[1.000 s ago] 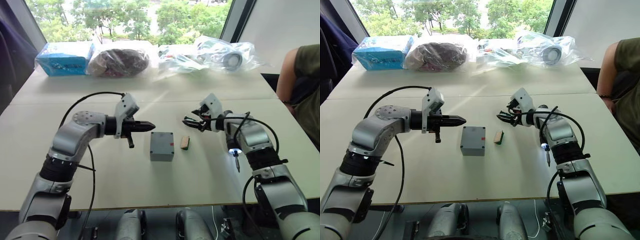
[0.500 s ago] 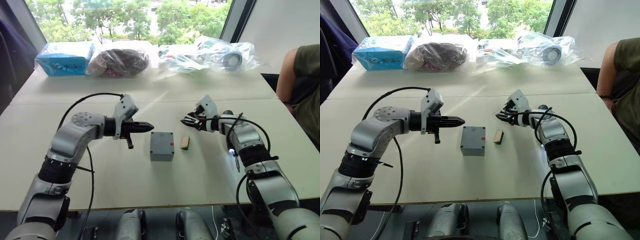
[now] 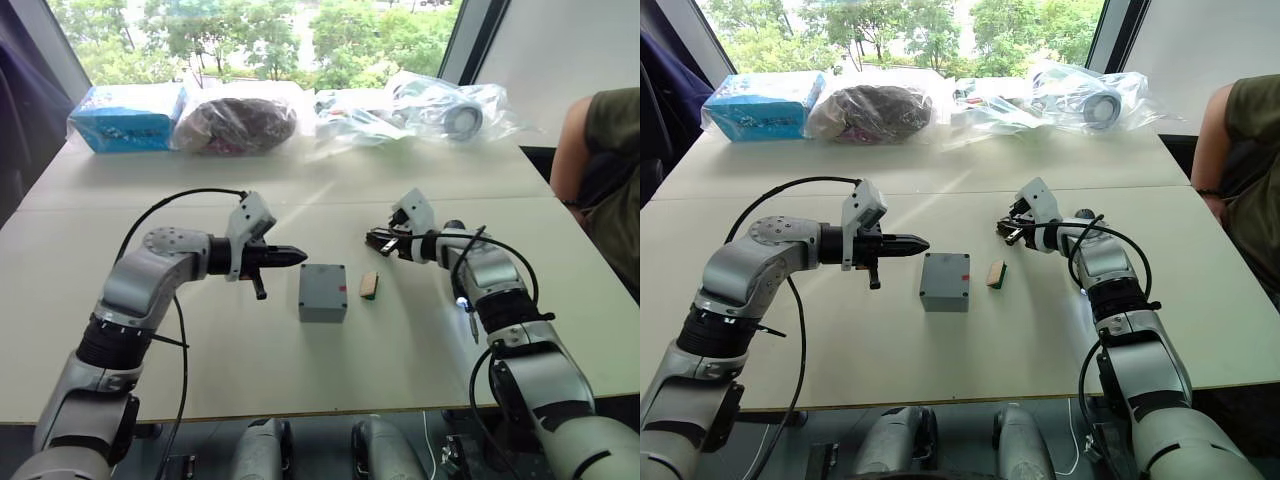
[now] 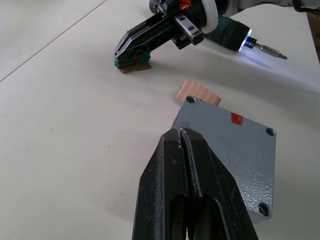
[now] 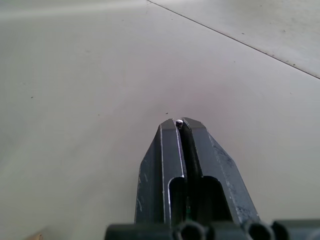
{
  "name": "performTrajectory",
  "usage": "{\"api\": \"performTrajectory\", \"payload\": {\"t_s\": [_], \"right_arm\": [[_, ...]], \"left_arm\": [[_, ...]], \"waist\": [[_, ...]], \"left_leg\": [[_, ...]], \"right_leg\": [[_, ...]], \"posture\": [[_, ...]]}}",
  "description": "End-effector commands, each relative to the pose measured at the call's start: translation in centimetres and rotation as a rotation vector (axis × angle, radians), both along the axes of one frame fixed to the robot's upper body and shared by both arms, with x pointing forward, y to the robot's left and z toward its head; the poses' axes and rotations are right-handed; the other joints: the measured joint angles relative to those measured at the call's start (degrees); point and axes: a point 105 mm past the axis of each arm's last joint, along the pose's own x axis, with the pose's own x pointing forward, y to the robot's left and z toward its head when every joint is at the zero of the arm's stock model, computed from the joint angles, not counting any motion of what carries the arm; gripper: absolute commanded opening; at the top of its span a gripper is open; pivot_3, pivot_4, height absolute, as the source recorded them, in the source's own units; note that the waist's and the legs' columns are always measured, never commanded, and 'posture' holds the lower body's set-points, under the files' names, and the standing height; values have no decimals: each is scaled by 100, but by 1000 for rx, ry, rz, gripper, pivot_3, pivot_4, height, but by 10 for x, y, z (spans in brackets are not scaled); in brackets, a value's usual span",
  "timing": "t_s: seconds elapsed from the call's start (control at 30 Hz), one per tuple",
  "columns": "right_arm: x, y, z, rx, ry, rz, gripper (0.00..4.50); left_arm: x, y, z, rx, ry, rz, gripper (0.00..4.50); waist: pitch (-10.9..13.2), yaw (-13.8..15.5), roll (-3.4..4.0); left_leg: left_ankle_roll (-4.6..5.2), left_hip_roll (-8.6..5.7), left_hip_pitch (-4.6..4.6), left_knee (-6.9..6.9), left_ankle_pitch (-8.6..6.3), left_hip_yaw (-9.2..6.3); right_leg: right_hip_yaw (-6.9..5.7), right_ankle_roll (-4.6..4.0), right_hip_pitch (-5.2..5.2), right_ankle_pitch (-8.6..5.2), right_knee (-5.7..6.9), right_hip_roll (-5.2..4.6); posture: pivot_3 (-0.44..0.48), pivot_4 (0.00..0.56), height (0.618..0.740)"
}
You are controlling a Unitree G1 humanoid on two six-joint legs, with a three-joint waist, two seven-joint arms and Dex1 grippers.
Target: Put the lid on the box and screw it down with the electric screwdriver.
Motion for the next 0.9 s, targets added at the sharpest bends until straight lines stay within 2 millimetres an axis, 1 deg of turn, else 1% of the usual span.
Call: {"api": "performTrajectory", "payload": {"t_s": [0.03, 0.37, 0.43, 0.53, 0.63, 0.73, 0.8, 0.87, 0.9], "right_arm": [[3, 0, 23, 16, -87, 12, 49], [-5, 0, 39, 26, -146, 51, 49], [-7, 0, 44, 21, -172, 58, 49], [-17, 3, 61, 43, -215, 91, 49], [-42, 15, 72, 67, -232, 185, 49], [-68, 27, 74, 84, -241, 244, 49], [-83, 35, 73, 103, -250, 264, 49], [-103, 45, 61, 103, -219, 302, 49], [-109, 49, 56, 104, -201, 309, 49]], "left_arm": [[-2, 0, 7, -1, -40, -13, 0], [-2, 1, 5, 0, -32, -16, 0], [-2, 1, 6, 0, -32, -19, 0], [-5, 2, 9, -2, -27, -34, 0], [-16, 6, 11, 24, -13, -83, 0], [-27, 12, 10, 72, 1, -131, 0], [-28, 16, 8, 104, -4, -127, 0], [-29, 19, 7, 114, 0, -125, 0], [-30, 19, 7, 116, 1, -125, 0]], "waist": [[0, -29, 0], [1, -40, 1], [1, -39, 1], [1, -40, 1], [1, -40, 2], [1, -39, 1], [1, -33, 2], [1, -20, 1], [1, -20, 1]], "left_leg": [[0, 0, 0, 0, 0, 0], [0, 1, 0, -2, 0, -3], [0, 1, 0, -2, 0, -2], [0, 1, 0, -2, 0, -3], [2, 2, 0, -2, -1, -7], [6, 3, 1, -4, -4, -10], [13, 4, 1, -5, -8, -10], [19, 3, 1, -5, -12, -10], [19, 2, 1, -5, -12, -10]], "right_leg": [[0, 0, 0, 0, 0, 0], [0, 0, 0, 0, 0, 0], [0, 0, -1, 0, 0, 0], [0, 0, -1, 0, 0, 0], [0, 0, -1, 0, 0, 0], [0, 0, -1, -1, -1, 0], [0, -1, -1, -1, -2, 0], [0, -1, -1, -1, -1, -2], [0, -1, 0, -1, -1, -3]], "posture": [[0, 150, 740], [0, 150, 740], [0, 150, 740], [0, 150, 740], [0, 150, 740], [0, 150, 740], [0, 150, 740], [0, 150, 740], [0, 150, 740]]}}
